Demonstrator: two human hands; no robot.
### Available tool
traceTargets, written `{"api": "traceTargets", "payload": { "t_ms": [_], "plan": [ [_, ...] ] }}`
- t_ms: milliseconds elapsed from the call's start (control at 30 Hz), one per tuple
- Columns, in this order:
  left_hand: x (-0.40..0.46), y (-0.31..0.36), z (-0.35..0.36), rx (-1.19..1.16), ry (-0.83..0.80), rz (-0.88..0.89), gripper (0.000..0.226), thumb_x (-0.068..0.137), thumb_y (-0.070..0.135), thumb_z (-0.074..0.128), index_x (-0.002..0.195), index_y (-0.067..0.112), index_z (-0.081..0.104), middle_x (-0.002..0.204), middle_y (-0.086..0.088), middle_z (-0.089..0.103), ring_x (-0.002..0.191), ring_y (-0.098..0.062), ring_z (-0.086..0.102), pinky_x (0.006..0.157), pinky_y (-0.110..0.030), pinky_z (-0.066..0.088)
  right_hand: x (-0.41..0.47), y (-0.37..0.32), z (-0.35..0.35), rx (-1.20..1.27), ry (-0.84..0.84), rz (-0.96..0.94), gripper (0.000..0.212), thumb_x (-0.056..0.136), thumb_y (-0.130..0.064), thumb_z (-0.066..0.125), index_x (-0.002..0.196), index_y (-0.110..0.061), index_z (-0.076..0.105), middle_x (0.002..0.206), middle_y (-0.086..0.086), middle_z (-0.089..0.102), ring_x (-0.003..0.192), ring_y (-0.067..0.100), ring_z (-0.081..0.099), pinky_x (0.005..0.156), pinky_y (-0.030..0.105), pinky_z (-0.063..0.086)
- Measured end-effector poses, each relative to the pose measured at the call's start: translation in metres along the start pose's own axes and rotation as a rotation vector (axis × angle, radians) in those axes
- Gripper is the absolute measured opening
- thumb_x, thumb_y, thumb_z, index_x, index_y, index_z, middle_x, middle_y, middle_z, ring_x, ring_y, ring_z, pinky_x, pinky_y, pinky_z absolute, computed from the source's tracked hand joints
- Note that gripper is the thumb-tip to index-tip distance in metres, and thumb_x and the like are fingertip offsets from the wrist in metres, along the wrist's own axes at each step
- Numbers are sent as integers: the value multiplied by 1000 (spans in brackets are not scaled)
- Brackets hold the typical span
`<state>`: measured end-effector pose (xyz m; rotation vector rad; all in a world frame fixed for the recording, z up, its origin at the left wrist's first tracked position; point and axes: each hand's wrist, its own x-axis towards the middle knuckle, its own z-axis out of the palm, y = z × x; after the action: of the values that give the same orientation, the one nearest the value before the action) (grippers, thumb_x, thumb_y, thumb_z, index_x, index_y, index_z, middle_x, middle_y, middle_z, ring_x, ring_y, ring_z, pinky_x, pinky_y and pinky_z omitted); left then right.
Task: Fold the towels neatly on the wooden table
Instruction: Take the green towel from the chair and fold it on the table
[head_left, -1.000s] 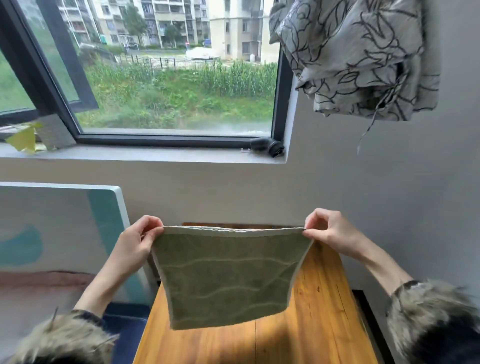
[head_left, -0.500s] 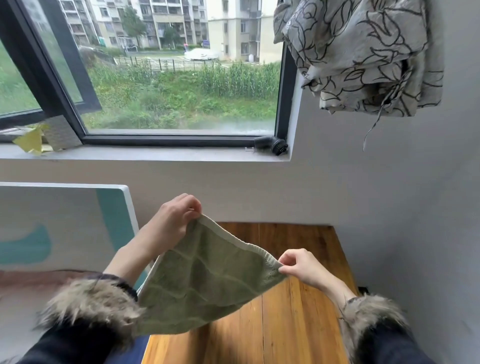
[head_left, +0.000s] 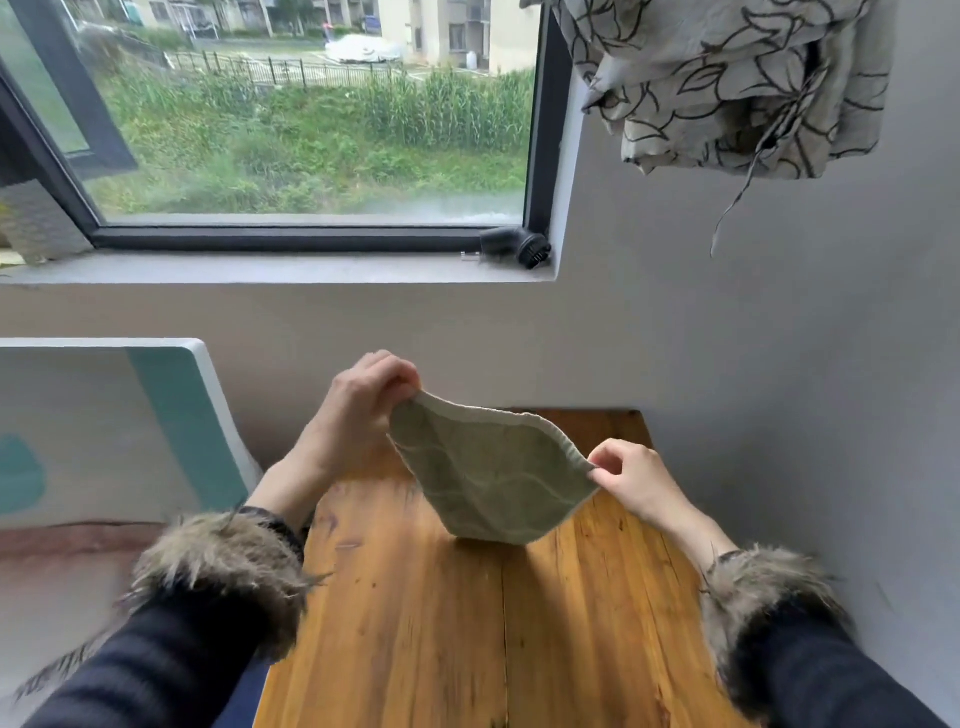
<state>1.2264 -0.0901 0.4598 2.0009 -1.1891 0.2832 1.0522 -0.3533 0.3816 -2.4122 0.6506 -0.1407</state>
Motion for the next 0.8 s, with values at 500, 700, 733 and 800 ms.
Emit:
{"api": "traceTargets", "payload": {
  "t_ms": [500,700,733,800],
  "plan": [
    [-198,-74,82,74,-864,-604,34,83,-4,50,76,28,59,87,6,63,83,-10,55,73,-19,44,-41,37,135,-253,-652,46,22,87,-13,53,70,-27,54,84,-1,59,82,18,54,65,27,40],
    [-233,-92,104,3,-785,-740,27,87,-4,50,84,20,63,90,7,60,90,-12,55,80,-23,45,-14,31,183,-311,-586,-87,19,91,-6,47,100,-9,64,104,6,61,99,21,55,87,32,45],
    [-239,-94,109,-17,-782,-759,24,88,-2,51,87,17,64,89,7,59,91,-13,55,81,-22,44,-9,31,192,-298,-590,-91,17,91,-6,49,99,-8,64,104,7,61,100,21,55,89,32,45],
    [-252,-98,117,-57,-755,-804,22,89,1,53,85,20,63,90,7,58,92,-12,55,82,-21,43,3,31,211,-263,-583,-67,12,90,-7,53,96,-8,63,103,7,61,99,23,56,90,35,45]
  ]
}}
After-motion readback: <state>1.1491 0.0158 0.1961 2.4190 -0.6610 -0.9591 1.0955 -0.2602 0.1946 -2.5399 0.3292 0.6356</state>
